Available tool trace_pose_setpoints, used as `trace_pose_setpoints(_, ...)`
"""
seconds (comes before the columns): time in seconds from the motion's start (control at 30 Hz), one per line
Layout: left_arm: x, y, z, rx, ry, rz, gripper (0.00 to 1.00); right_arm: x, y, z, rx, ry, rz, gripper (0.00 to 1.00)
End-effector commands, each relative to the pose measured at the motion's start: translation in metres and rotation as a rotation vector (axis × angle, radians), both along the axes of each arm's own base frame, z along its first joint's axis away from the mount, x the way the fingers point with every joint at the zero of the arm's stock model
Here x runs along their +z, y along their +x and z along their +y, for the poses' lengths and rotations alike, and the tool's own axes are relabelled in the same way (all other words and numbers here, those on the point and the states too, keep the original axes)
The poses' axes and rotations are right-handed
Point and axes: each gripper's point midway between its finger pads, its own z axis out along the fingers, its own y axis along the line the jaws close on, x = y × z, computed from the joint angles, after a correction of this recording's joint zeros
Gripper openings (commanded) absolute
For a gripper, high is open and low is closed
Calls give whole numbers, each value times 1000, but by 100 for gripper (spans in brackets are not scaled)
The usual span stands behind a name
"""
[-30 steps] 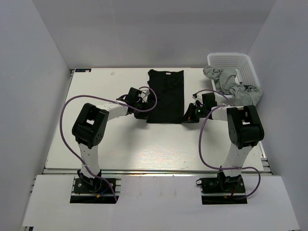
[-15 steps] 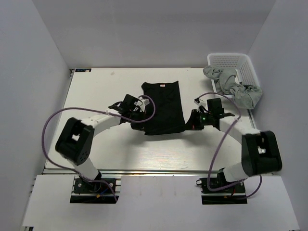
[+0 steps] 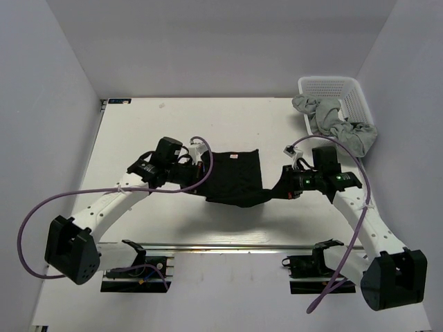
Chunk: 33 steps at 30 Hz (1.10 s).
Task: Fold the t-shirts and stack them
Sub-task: Fold the long partially folded tshirt into a neat square
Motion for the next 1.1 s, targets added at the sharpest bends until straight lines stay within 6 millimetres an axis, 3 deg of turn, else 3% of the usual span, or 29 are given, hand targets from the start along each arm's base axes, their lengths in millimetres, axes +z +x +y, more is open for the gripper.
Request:
trace_pose_setpoints(0.0, 18, -15, 0, -29, -53, 0, 0, 27, -6, 3, 50, 39, -54, 0)
trace_pose_setpoints(0.13, 21, -13, -2, -16, -64, 5, 0, 34, 1, 7, 65, 53, -71, 0)
trace_pose_setpoints(0.23, 13, -3, 0, 18, -56, 38, 0, 39, 17, 9, 50, 61, -92, 0)
trace_pose_setpoints(0.27, 19, 14, -3, 54, -34, 0, 0, 42, 28, 11, 37, 61, -103, 0)
trace_pose_setpoints(0.43, 22, 34, -5, 101, -2, -18, 0, 53, 57, 15, 16, 66, -150, 0)
trace_pose_setpoints(0.63, 14, 70, 12, 274, 149, -2, 0, 45, 87, 9, -34, -19, -145, 0)
trace_pose_setpoints(0.8, 15, 87, 16, 338, 162, 2, 0, 39, 108, 10, -51, -37, -107, 0)
trace_pose_setpoints(0.93, -4, 93, 23, 367, 202, 56, 0, 34, 124, 13, -55, -50, -98, 0)
trace_pose_setpoints(1.07, -5, 108, 24, 402, 192, 66, 0, 26, 136, 14, -73, -55, -84, 0)
